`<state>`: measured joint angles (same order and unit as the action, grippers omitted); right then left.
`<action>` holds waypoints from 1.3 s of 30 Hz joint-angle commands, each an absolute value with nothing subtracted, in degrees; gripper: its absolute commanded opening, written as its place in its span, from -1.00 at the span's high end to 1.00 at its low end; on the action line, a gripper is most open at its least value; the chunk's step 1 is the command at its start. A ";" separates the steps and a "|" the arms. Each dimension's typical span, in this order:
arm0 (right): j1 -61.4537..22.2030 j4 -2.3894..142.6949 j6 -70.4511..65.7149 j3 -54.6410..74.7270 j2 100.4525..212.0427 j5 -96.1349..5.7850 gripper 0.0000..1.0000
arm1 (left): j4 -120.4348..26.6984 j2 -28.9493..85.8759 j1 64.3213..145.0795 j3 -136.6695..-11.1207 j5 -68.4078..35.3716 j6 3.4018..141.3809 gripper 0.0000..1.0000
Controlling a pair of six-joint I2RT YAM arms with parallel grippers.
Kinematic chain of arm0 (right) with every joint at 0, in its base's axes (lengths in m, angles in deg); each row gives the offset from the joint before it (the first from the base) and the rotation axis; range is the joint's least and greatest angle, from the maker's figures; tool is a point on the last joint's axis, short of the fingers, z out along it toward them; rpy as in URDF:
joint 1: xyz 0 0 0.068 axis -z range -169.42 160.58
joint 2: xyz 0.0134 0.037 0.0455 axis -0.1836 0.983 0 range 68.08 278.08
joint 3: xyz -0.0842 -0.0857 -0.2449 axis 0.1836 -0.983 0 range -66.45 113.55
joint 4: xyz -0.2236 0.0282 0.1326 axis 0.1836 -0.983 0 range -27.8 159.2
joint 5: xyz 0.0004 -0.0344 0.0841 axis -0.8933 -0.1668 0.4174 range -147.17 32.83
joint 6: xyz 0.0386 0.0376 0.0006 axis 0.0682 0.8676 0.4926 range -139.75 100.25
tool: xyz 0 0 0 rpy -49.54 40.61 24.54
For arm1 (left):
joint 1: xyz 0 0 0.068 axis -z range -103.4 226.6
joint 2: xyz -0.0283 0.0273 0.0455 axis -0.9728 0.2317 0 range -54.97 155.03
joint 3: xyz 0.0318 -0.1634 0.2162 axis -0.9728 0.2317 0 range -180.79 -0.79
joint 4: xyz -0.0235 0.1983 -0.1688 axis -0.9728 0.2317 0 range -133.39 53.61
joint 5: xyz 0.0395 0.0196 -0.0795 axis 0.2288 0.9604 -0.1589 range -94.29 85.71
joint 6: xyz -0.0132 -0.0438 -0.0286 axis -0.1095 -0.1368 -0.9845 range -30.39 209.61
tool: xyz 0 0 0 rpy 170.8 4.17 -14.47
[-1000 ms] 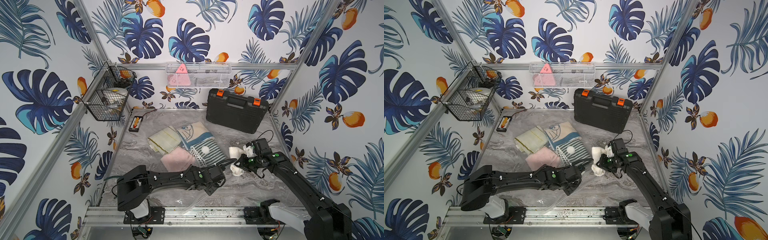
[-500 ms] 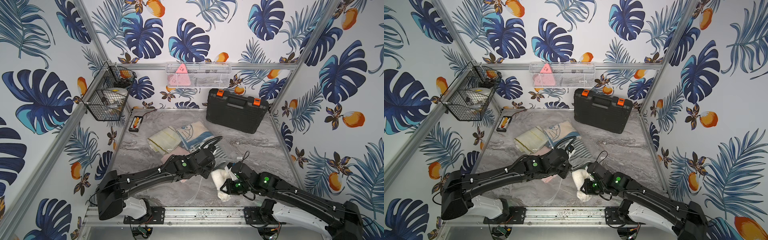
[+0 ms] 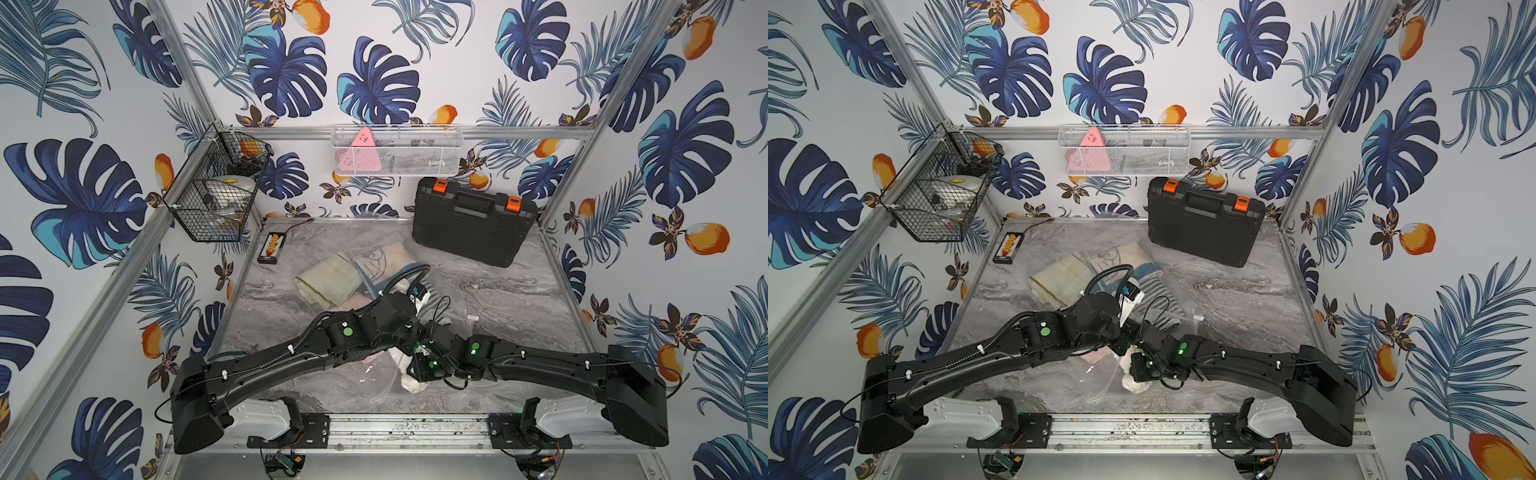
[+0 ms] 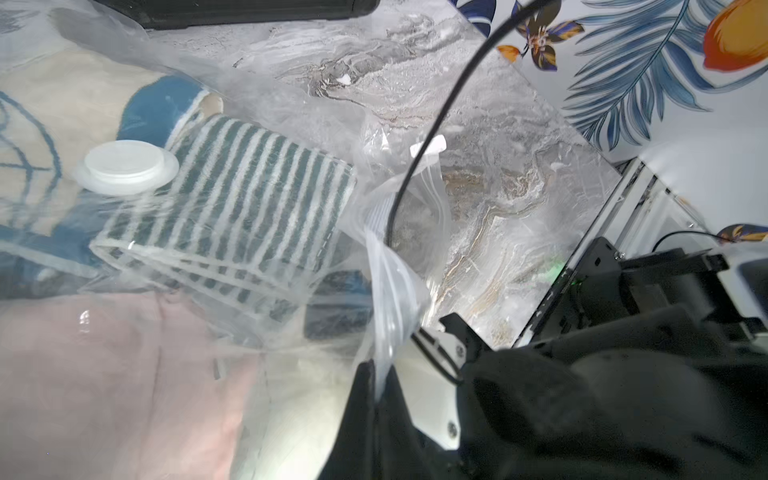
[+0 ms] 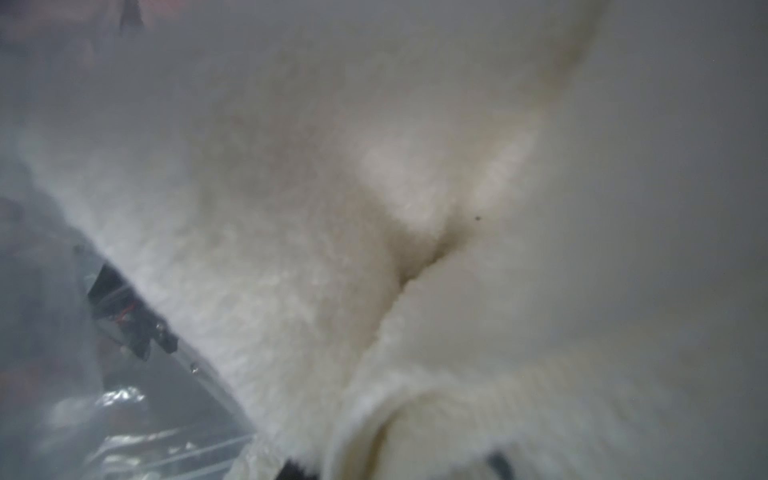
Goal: Place the folded towel into the vacuum bag
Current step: Place the towel in the vacuum bag.
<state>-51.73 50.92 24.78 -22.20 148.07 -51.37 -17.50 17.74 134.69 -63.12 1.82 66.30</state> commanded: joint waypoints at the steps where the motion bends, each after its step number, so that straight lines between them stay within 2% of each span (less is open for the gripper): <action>1: -52.09 58.04 19.16 -18.30 152.91 -51.19 0.78 | -20.03 17.96 134.94 -62.77 0.02 65.62 1.00; 5: -51.32 62.57 16.14 -17.01 159.02 -52.66 0.63 | -20.75 17.64 135.14 -61.01 0.50 65.15 1.00; 6: -50.44 62.45 15.90 -17.15 160.41 -52.69 0.48 | -20.75 17.67 135.14 -60.56 0.54 65.10 1.00; 9: -48.85 59.50 15.48 -17.35 161.36 -51.25 -0.18 | -20.12 17.12 135.14 -59.76 1.13 64.92 1.00; 12: -47.33 56.45 17.24 -19.88 157.71 -47.25 -0.52 | -20.01 15.73 135.14 -58.91 1.94 64.60 1.00; 17: -43.12 56.64 25.80 -30.25 145.60 -39.11 -0.65 | -20.28 14.91 135.27 -58.63 1.88 64.33 1.00; 21: -41.07 58.99 32.25 -38.29 134.96 -37.83 -0.67 | -21.54 15.38 136.05 -58.34 1.12 63.68 1.00; 23: -39.62 59.97 33.53 -40.80 132.51 -38.05 -0.66 | -22.04 15.93 136.69 -58.45 0.91 63.72 1.00; 26: -37.70 65.20 34.43 -43.73 133.06 -38.49 -0.53 | -22.71 16.85 137.82 -58.94 0.55 64.07 1.00; 29: -37.46 73.36 33.56 -43.53 138.50 -39.68 -0.25 | -23.05 17.59 138.73 -59.40 0.37 64.68 1.00; 34: -38.49 82.26 31.57 -40.28 146.84 -40.27 0.43 | -22.53 18.16 139.40 -59.47 -0.16 65.66 1.00; 37: -40.81 79.06 26.25 -37.61 145.65 -42.54 0.76 | -22.56 17.65 139.43 -58.76 -0.24 65.57 1.00; 39: -42.56 75.23 20.88 -35.31 143.80 -44.71 0.86 | -22.68 17.24 139.53 -58.49 -0.34 65.58 1.00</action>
